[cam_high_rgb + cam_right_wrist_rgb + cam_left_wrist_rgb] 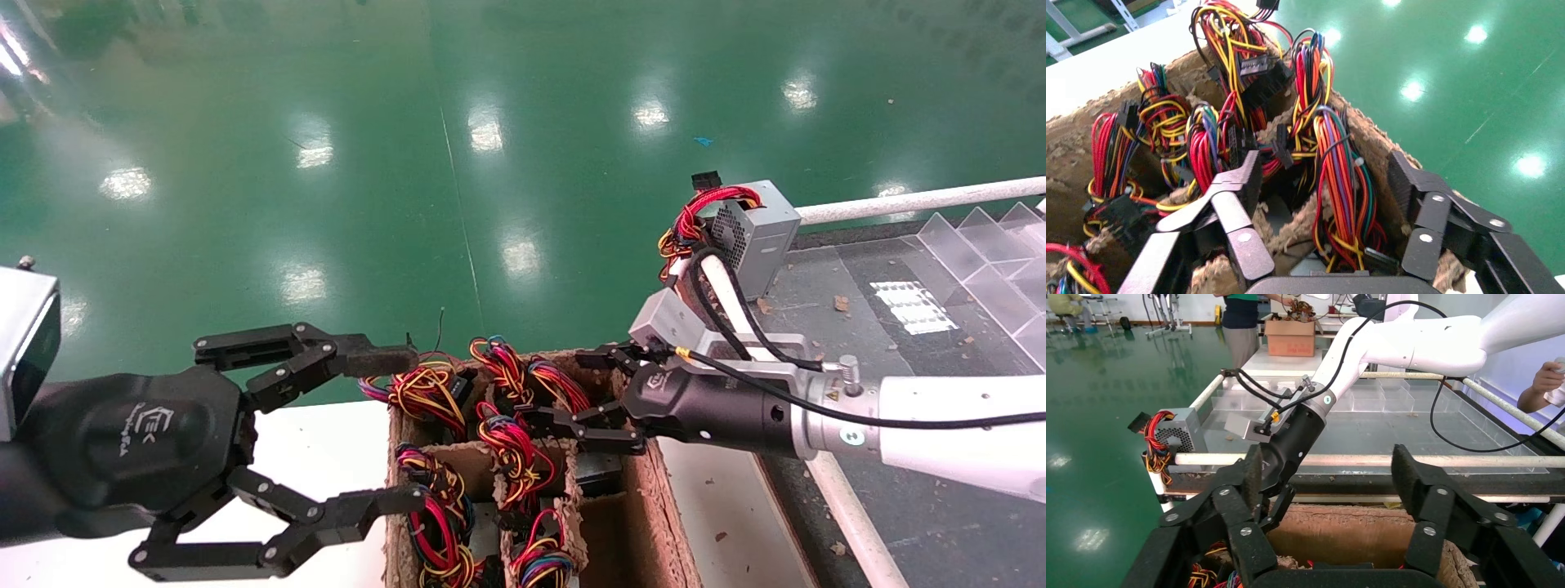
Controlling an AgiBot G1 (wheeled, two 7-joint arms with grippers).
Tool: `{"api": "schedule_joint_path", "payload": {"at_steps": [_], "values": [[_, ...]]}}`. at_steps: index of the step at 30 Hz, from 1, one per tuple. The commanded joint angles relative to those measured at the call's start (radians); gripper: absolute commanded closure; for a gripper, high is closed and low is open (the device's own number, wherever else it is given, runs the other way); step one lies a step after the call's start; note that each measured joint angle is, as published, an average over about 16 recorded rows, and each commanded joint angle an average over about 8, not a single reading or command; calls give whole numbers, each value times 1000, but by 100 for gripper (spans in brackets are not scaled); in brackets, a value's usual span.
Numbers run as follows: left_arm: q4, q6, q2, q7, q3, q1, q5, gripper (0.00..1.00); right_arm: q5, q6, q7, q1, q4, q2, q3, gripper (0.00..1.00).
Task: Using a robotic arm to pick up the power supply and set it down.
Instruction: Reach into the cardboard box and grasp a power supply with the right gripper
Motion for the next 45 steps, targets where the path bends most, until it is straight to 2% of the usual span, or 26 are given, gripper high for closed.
{"api": "schedule_joint_path", "payload": {"at_steps": [1, 14, 24, 35, 45], "values": [[0, 0, 0, 0, 0, 0, 0, 0, -2, 5, 0, 5, -17, -12, -2, 100], [0, 0, 0, 0, 1, 0, -1, 0, -19, 26, -17, 7, -48, -43, -11, 100], [0, -1, -1, 1, 1, 0, -1, 0, 6, 21, -3, -4, -16, -19, 5, 100], [0, -1, -1, 1, 2, 0, -1, 0, 70, 44, 7, -26, 77, 59, 69, 100], [0, -1, -1, 1, 2, -1, -2, 0, 176, 76, 27, -5, 222, 191, 194, 100]]}}
